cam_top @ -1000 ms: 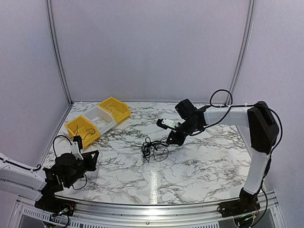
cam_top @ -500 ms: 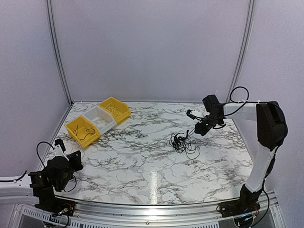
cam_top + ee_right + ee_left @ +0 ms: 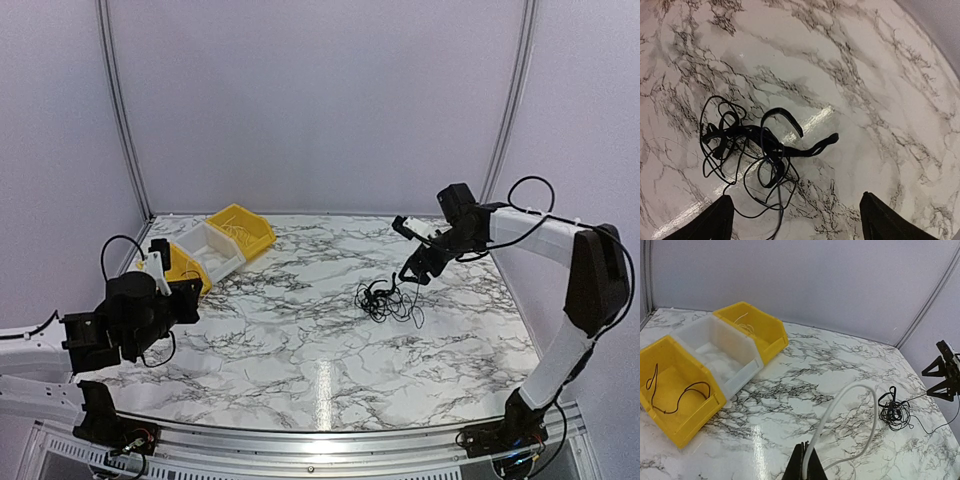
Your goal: Untangle the cables
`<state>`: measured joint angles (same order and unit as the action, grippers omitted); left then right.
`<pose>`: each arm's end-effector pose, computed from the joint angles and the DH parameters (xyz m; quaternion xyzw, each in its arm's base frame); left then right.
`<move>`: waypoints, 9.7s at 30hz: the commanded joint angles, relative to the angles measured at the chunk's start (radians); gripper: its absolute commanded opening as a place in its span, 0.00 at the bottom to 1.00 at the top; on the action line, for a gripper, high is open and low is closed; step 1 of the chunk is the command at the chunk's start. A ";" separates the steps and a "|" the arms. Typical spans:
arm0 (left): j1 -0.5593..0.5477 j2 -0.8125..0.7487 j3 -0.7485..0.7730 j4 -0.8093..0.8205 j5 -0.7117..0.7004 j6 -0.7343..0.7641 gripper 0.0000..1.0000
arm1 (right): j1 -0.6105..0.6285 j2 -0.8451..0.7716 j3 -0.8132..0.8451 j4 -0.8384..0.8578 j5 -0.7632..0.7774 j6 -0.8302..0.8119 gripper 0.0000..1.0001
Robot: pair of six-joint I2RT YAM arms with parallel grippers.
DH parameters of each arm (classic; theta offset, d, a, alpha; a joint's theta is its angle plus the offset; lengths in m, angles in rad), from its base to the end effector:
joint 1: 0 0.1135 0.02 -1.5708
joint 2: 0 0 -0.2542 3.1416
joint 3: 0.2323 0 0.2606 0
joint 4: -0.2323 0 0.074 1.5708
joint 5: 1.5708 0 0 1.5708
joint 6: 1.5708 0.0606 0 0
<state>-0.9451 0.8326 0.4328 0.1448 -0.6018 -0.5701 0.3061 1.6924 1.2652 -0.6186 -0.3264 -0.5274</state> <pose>0.1601 -0.1630 0.2268 -0.0372 0.7763 -0.2309 0.5854 0.3492 0.1307 0.2016 -0.4243 0.8543 0.1277 0.2718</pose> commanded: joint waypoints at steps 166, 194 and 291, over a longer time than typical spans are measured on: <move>-0.227 1.211 0.859 0.720 0.351 0.243 0.00 | 0.137 -0.144 0.026 0.036 0.028 0.030 0.89; -0.275 1.103 0.746 0.785 0.521 0.264 0.00 | 0.137 -0.079 0.056 0.058 0.191 0.153 0.99; -0.243 0.795 0.065 0.556 0.131 -0.167 0.00 | 0.186 0.222 0.140 0.093 -0.068 -0.068 0.11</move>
<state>-1.1969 1.6657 0.5129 0.7094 -0.4412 -0.7551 0.4843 1.9240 1.3907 -0.5232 -0.4019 -0.5949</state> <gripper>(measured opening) 0.009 0.305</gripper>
